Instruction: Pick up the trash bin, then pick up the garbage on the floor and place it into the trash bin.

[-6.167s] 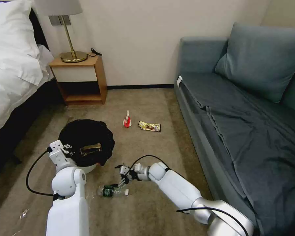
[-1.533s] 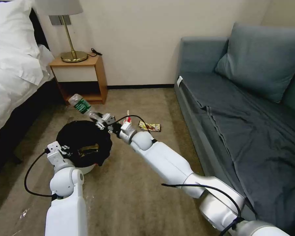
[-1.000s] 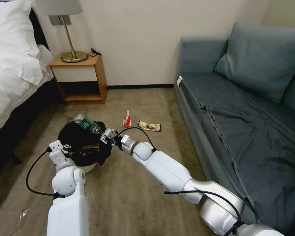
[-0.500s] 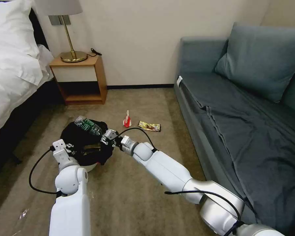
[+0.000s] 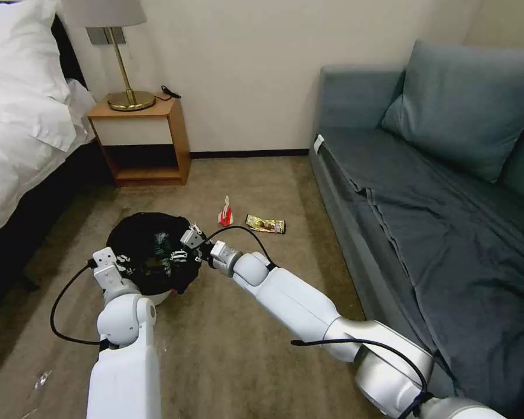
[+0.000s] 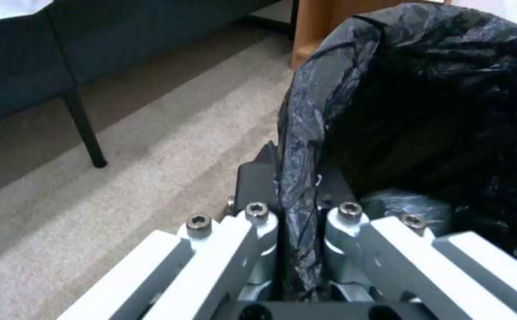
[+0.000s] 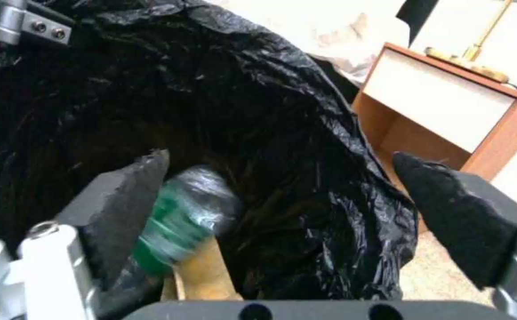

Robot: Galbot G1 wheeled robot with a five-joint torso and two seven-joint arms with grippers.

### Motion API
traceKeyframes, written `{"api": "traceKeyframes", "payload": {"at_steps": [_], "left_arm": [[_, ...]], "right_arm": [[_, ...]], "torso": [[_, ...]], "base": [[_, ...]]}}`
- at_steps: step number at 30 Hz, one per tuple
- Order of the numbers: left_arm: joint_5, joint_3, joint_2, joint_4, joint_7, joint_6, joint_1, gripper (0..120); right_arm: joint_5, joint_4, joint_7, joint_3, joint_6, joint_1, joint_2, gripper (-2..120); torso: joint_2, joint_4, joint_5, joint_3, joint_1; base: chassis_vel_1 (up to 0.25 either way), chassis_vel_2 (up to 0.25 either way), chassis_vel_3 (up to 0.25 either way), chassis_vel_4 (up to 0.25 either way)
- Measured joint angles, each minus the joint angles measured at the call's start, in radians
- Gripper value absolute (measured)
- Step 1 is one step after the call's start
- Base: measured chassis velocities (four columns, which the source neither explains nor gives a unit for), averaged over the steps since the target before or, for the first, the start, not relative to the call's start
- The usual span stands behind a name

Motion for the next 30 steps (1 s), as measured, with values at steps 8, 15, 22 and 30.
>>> {"api": "traceKeyframes", "payload": {"at_steps": [8, 15, 22, 30], "left_arm": [[-0.005, -0.003, 0.000, 0.012, 0.004, 0.000, -0.006, 4], [-0.009, -0.003, 0.000, 0.025, 0.024, 0.000, -0.017, 4], [-0.005, -0.017, 0.000, 0.033, 0.057, 0.001, -0.031, 4], [-0.009, -0.019, 0.020, 0.031, 0.110, 0.000, -0.029, 4]], "right_arm": [[0.020, 0.088, 0.106, 0.135, -0.030, 0.016, 0.000, 100], [0.043, 0.223, 0.179, 0.265, -0.066, -0.028, -0.015, 100], [0.053, 0.373, 0.215, 0.430, -0.083, -0.140, -0.124, 100], [-0.006, 0.547, 0.217, 0.634, -0.052, -0.319, -0.195, 100]], "torso": [[0.000, 0.0000, 0.0000, 0.000, 0.000], [0.000, 0.0006, 0.0002, 0.000, 0.000], [0.000, -0.0006, 0.0003, 0.000, 0.000], [0.000, 0.0000, 0.0004, 0.000, 0.000]], "base": [[0.000, 0.000, 0.000, 0.000], [0.000, 0.000, 0.000, 0.000], [0.000, 0.000, 0.000, 0.000], [0.000, 0.000, 0.000, 0.000]]}}
